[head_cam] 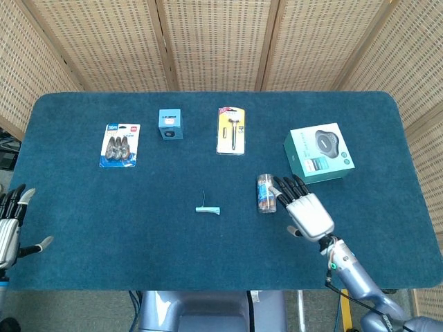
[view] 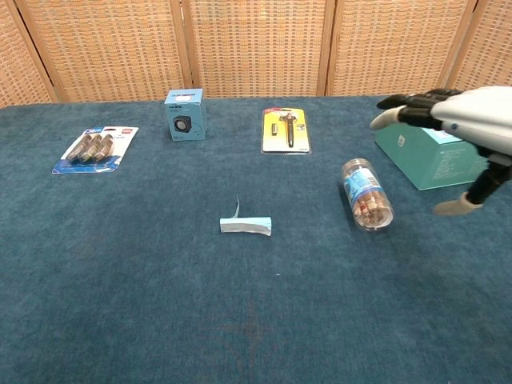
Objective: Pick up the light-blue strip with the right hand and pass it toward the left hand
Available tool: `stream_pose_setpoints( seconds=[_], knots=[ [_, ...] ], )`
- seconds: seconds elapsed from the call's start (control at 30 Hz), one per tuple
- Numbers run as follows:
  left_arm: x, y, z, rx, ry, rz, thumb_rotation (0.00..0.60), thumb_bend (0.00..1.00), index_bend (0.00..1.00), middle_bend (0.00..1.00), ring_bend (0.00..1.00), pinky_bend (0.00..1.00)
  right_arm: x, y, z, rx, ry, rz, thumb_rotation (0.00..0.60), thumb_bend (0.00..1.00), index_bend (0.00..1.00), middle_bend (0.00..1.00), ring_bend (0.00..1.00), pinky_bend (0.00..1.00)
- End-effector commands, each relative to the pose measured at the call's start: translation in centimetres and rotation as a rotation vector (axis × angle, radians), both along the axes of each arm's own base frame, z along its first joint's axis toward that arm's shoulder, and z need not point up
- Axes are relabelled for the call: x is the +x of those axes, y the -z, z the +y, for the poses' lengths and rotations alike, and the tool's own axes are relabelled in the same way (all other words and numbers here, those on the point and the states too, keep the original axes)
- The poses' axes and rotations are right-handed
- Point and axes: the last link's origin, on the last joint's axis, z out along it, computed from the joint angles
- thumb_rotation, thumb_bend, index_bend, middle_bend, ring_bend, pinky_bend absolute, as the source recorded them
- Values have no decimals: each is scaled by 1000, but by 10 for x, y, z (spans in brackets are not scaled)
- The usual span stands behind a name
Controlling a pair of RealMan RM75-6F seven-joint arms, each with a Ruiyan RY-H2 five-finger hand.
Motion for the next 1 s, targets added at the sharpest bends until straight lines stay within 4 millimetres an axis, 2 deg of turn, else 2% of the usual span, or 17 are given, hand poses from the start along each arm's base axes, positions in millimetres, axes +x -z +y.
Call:
stream_pose_setpoints(
  seconds=[0.03,0.1,0.33,0.63,0.77,1.0],
  knots=[
    [-1,0,2,-2,-6,-1,600,0,0,0,0,0,40,30,-20,65,-2,-18,600,0,205,0,0,0],
    [-2,1,4,-9,-15,0,600,0,0,0,0,0,55,50,-30,111,34,-42,600,21,253,0,0,0],
    [-3,2,8,-18,-25,-1,600,0,0,0,0,0,84,80,-39,157,125,-102,600,181,339,0,0,0],
    [-4,4,11,-29,-33,-1,600,0,0,0,0,0,104,103,-44,136,158,-71,600,254,409,0,0,0],
    [-4,3,11,-29,-35,-5,600,0,0,0,0,0,107,109,-51,126,182,-48,600,342,409,0,0,0],
    [-5,3,12,-36,-36,-6,600,0,0,0,0,0,110,118,-48,155,241,-59,600,348,409,0,0,0]
  ],
)
